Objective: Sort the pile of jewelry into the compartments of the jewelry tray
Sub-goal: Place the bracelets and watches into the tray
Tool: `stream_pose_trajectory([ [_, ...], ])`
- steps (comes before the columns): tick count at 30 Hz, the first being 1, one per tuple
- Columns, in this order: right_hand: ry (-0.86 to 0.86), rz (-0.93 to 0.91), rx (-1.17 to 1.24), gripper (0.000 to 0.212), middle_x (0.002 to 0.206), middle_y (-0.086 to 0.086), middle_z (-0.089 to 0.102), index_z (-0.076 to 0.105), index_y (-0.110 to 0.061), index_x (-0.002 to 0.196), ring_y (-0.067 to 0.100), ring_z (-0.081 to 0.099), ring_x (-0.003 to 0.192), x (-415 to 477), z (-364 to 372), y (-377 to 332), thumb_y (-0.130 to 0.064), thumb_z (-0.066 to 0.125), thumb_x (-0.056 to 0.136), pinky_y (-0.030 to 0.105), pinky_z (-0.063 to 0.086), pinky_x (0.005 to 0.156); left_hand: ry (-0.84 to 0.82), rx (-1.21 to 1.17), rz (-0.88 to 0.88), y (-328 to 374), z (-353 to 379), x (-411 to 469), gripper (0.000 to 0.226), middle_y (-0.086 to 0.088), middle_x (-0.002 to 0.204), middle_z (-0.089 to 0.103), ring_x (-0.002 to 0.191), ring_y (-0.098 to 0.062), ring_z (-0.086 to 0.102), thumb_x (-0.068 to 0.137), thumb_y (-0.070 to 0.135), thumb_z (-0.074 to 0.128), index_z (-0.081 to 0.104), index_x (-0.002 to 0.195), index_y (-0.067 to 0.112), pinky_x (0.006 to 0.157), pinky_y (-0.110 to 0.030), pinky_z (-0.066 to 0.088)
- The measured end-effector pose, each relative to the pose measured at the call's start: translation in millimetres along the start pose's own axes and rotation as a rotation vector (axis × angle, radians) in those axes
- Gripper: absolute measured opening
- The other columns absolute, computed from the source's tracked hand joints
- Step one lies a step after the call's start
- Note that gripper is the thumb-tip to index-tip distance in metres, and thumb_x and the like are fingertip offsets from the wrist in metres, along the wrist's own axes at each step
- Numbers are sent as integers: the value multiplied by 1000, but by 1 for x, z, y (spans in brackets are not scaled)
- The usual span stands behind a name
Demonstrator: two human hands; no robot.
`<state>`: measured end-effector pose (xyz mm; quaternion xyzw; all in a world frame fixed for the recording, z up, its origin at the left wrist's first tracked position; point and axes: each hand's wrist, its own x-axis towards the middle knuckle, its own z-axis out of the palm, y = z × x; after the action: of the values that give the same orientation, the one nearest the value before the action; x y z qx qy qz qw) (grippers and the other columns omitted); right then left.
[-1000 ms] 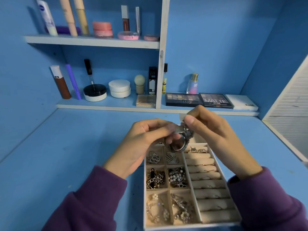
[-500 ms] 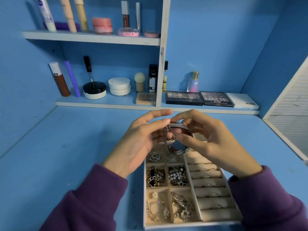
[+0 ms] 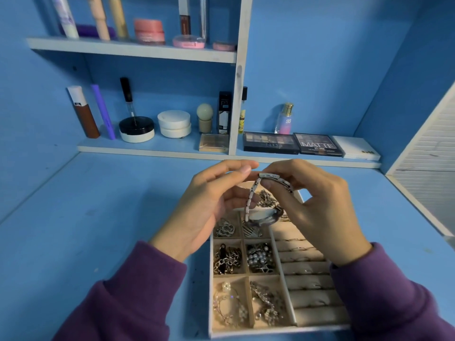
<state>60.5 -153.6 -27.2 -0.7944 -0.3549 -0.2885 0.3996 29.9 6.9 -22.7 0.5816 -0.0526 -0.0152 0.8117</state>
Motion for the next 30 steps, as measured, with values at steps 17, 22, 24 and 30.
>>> stream_pose_trajectory([
  [17, 120, 78, 31, 10, 71, -9, 65, 65, -19, 78, 9, 58, 66, 0, -1, -1, -12, 71, 77, 19, 48, 63, -103, 46, -52, -3, -1, -1, 31, -7, 95, 69, 74, -16, 65, 74, 25, 68, 66, 104, 16, 61, -23, 54],
  [22, 152, 374, 185, 4, 59, -6, 63, 66, -24, 72, 18, 60, 58, 1, 0, 3, -24, 70, 74, 37, 52, 57, -143, 141, -44, -6, 2, -2, 45, -5, 81, 69, 80, -18, 65, 69, 12, 69, 59, 113, 16, 78, -31, 56],
  [24, 90, 450, 226, 7, 59, 2, 62, 66, -23, 77, 22, 58, 54, 2, -1, 5, -19, 72, 76, 37, 51, 54, -86, 118, -18, -5, 3, -1, 48, -5, 77, 69, 74, -18, 66, 67, 14, 68, 58, 113, 17, 73, -29, 58],
  [30, -282, 643, 580, 10, 70, 21, 66, 62, -5, 94, 24, 58, 52, 3, -3, -1, -9, 56, 87, 34, 52, 53, 136, -90, -35, -1, -2, 2, 34, 1, 64, 68, 49, -5, 58, 65, 19, 66, 64, 99, 16, 43, -12, 47],
])
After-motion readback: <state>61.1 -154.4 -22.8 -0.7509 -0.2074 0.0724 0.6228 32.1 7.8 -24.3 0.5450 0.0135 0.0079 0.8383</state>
